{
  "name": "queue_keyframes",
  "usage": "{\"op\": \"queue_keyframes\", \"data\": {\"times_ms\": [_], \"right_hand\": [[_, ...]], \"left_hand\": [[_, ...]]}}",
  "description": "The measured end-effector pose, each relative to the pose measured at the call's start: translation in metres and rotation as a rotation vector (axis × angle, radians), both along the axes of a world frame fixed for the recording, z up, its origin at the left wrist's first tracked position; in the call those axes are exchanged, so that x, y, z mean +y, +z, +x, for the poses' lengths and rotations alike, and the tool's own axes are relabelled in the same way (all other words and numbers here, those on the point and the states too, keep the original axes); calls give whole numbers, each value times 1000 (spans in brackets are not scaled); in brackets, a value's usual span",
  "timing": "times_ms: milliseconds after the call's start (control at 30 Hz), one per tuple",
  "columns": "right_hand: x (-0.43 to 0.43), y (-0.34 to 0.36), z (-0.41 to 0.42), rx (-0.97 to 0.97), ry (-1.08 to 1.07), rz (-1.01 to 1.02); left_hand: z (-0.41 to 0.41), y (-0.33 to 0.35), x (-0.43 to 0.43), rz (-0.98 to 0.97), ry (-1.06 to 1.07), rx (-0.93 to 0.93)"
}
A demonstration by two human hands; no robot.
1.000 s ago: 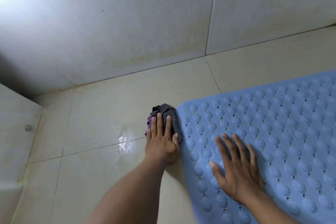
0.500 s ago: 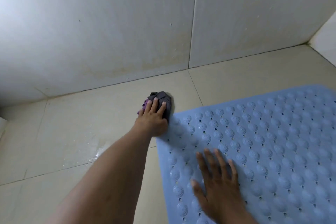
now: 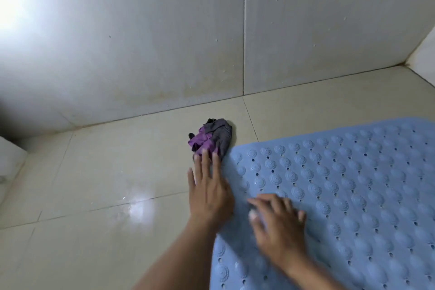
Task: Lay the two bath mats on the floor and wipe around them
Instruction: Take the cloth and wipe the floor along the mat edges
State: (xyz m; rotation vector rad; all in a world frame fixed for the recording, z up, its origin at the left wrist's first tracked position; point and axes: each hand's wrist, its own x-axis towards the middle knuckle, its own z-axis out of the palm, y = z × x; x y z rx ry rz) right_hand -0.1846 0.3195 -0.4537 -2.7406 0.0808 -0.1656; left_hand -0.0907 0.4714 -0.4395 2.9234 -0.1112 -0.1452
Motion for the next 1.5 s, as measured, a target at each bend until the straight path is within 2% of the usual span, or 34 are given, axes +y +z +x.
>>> {"op": "queue_keyframes", "data": {"times_ms": [67,167,267,367,433,600,733,900,1033,1167,1300,1500], "right_hand": [[-23,12,46,-78,-24,85],[-22,40,126,-74,233,50],[18,60,191,141,501,-46],[28,60,216,354,593,-199],[10,53,213,405,556,-181],[-57,47,208,281,410,-178],[-131,46,210,310,247,-196],[-228,43,205,352,105,-223],[-298,41,196,364,0,-260],[-361,38,191,362,-106,-268],[-410,38,187,309,-219,-313],[-480,36,143,262,-475,-318]], "left_hand": [[-25,-14,-10,4,-36,-24],[-33,-14,-21,42,-38,150],[-24,-1,-18,128,-65,199],[-19,14,-16,126,-78,305],[-17,16,-18,116,-71,337],[-11,18,-25,111,-44,366],[-12,17,-58,99,15,346],[-14,15,-173,49,-296,317],[-27,13,-264,30,-313,363],[-57,4,-323,-2,-516,264],[-84,-7,-349,8,-455,136],[-82,-10,-347,52,-452,107]]}}
